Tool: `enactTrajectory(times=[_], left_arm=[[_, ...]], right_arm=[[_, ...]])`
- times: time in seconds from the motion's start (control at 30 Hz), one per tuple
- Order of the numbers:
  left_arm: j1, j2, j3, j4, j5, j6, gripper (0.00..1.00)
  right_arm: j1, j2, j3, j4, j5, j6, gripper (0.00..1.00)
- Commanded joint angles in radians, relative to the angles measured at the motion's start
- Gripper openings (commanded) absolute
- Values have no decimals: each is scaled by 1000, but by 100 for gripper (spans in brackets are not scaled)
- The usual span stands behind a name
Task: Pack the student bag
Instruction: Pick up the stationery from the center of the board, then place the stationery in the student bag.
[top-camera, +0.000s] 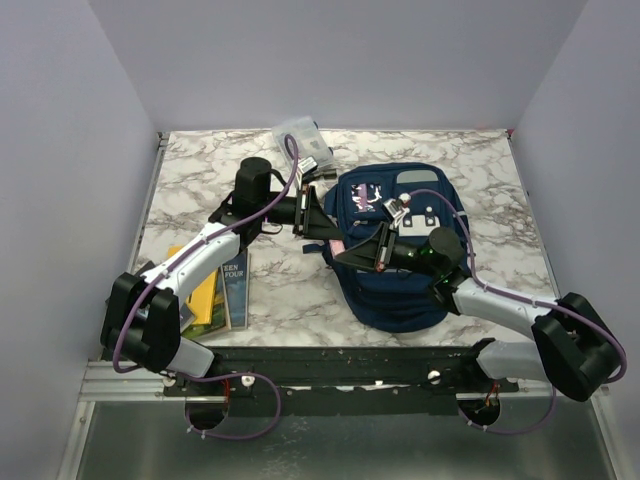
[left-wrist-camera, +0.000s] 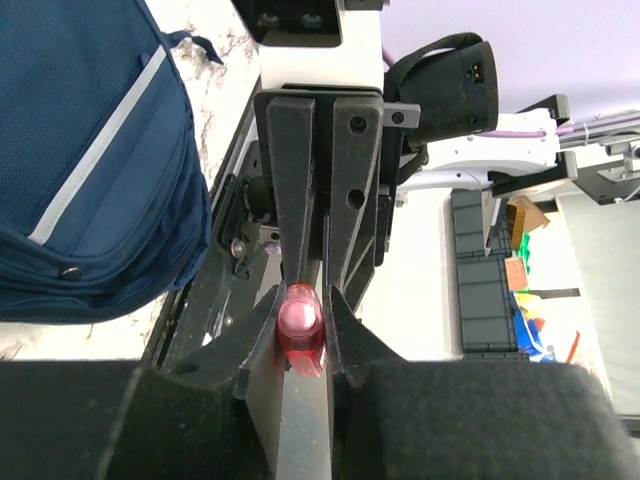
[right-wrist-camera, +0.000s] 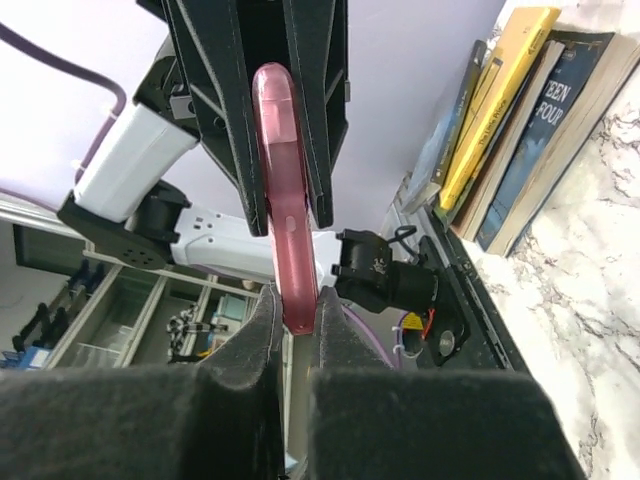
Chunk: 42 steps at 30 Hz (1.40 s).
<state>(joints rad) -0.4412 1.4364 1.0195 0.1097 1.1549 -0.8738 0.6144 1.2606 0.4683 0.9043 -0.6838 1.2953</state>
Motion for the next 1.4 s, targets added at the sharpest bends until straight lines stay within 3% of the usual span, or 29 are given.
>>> enactTrajectory(times=[0.0,0.13,0.33,0.43,0.57,0.8,1.03,1.37], left_arm=[[-10,-12,7,35,17,6,32],[20,-27,-11,5,-38,14,68],[85,-54,79,-364,-249,221,82],[85,-63,122,-469,-344,286,85],[84,-56,124,-474,-342,282,85],[84,-24,130,-480,-312,271,86],[84,-32,133,-480,-310,278,86],[84,-23,139,-480,-292,276,87]], right_arm=[[-18,-26,0,-49,-5,-46,0],[-61,-70,-26,-163,16,-80,0],[-205,-113,-71,-365,18,-181,0],[-282,-65,-49,-495,32,-275,0],[-351,47,30,-658,65,-398,0],[-370,205,167,-758,121,-451,0],[-369,341,205,-660,34,-388,1],[-370,423,241,-450,133,-365,1]])
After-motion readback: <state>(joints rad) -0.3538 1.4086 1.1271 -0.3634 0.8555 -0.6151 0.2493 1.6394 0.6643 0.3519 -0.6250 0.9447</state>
